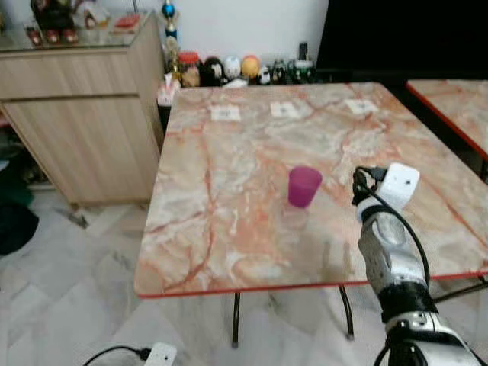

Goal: Setting the table

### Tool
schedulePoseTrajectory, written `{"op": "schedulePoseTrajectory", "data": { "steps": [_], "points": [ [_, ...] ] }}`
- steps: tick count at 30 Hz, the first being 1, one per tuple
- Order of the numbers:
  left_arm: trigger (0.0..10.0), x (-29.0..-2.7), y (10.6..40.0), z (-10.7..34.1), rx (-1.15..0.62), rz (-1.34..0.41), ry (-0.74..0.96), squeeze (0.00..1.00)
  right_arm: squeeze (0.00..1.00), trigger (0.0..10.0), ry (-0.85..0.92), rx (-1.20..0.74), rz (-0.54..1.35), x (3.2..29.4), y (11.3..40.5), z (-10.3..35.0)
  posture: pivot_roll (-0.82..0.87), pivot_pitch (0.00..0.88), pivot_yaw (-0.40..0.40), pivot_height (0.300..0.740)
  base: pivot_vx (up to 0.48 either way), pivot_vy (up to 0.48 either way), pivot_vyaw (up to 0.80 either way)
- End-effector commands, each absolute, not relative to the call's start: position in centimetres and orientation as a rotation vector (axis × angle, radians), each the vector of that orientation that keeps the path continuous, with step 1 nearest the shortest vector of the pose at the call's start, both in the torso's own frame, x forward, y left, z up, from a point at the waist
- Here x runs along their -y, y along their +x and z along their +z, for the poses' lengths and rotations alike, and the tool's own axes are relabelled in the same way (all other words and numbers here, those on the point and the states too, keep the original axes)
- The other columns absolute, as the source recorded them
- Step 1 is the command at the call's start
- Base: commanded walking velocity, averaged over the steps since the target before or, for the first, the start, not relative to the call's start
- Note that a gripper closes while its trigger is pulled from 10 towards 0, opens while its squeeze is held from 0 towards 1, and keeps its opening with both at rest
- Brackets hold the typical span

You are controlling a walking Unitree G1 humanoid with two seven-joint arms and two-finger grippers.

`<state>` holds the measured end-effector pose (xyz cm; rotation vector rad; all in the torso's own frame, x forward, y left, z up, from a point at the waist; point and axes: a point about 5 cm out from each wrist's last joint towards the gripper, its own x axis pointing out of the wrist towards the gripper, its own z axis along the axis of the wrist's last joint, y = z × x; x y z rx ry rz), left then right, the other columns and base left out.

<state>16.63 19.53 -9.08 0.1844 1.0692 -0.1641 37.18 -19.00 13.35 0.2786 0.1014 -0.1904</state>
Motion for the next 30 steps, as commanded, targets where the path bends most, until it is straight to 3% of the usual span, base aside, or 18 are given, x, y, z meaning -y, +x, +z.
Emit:
{"op": "schedulePoseTrajectory", "data": {
  "steps": [1,2,3,11,12,13,30],
  "points": [
    [10.0,-19.6,16.3,-9.2,-1.082,-0.155,0.171,0.0,0.0,10.0,0.33,-0.134,-0.157,18.5,37.6,13.3,0.06,0.012,-0.038,0.74,0.0,0.0,0.0],
    [10.0,-19.6,16.2,-9.2,-1.082,-0.154,0.17,0.0,0.8,10.0,0.336,-0.132,-0.138,18.3,37.7,13.5,0.06,0.013,-0.038,0.74,0.0,0.0,0.0],
    [10.0,-19.6,16.2,-9.2,-1.082,-0.154,0.169,0.0,1.0,10.0,0.347,-0.123,-0.124,18.2,37.9,13.7,0.06,0.013,-0.038,0.74,0.0,0.0,0.0],
    [10.0,-19.6,16.2,-9.3,-1.083,-0.15,0.164,0.0,1.0,10.0,0.414,-0.156,-0.061,17.8,38.8,15.0,0.07,0.021,-0.041,0.74,0.0,0.0,0.0],
    [10.0,-19.6,16.2,-9.3,-1.083,-0.149,0.163,0.0,0.27,10.0,0.404,-0.18,-0.061,17.6,39.0,15.1,0.07,0.021,-0.041,0.74,0.0,0.0,0.0],
    [10.0,-19.6,16.2,-9.3,-1.083,-0.147,0.162,0.0,0.0,10.0,0.388,-0.203,-0.062,17.4,39.2,15.2,0.07,0.021,-0.041,0.74,0.0,0.0,0.0],
    [10.0,-19.6,16.2,-9.3,-1.084,-0.141,0.157,0.0,0.0,10.0,0.482,-0.3,-0.048,16.6,39.9,14.8,0.08,0.039,-0.048,0.74,0.0,0.0,0.0]
  ]
}}
